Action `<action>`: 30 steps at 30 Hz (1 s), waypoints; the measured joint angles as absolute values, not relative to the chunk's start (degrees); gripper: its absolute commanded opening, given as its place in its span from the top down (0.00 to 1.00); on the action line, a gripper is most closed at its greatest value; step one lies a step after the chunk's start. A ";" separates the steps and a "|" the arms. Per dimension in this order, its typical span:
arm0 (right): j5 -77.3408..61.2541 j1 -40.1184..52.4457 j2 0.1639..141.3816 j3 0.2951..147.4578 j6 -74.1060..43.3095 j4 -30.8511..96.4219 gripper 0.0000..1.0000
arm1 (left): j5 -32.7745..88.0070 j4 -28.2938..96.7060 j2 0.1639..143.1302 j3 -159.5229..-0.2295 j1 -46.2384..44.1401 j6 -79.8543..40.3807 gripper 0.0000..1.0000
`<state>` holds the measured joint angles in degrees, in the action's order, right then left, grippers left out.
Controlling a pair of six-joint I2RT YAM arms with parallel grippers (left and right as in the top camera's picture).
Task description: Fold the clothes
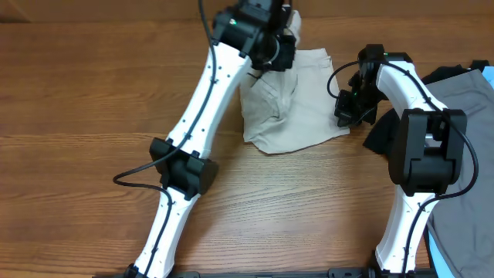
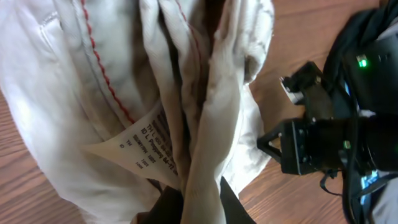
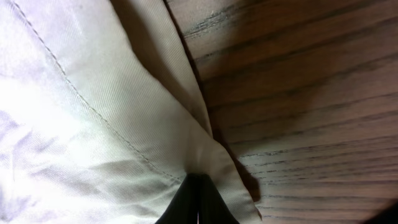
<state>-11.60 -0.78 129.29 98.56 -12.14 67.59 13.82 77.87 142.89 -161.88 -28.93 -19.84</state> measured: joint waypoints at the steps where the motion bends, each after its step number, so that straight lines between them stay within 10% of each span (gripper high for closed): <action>1: -11.60 -0.78 129.29 98.56 -12.14 67.59 0.96 | 13.23 77.69 142.89 -161.64 -29.69 -19.84 0.87; 13: -11.62 -0.78 129.27 98.54 -12.12 67.70 0.95 | 7.90 70.13 142.91 -153.38 -31.97 -22.41 0.82; 21: -11.62 -0.82 129.27 98.67 -12.12 68.47 0.92 | 10.61 64.99 142.96 -151.41 -31.97 -23.99 0.29; 26: -11.99 -1.91 129.27 100.60 -11.97 74.39 0.86 | 17.98 58.61 142.96 -151.41 -31.68 -23.42 0.31; 30: -11.97 -4.16 128.29 106.80 -11.29 81.84 0.86 | 21.12 58.63 142.96 -151.41 -30.94 -23.46 0.58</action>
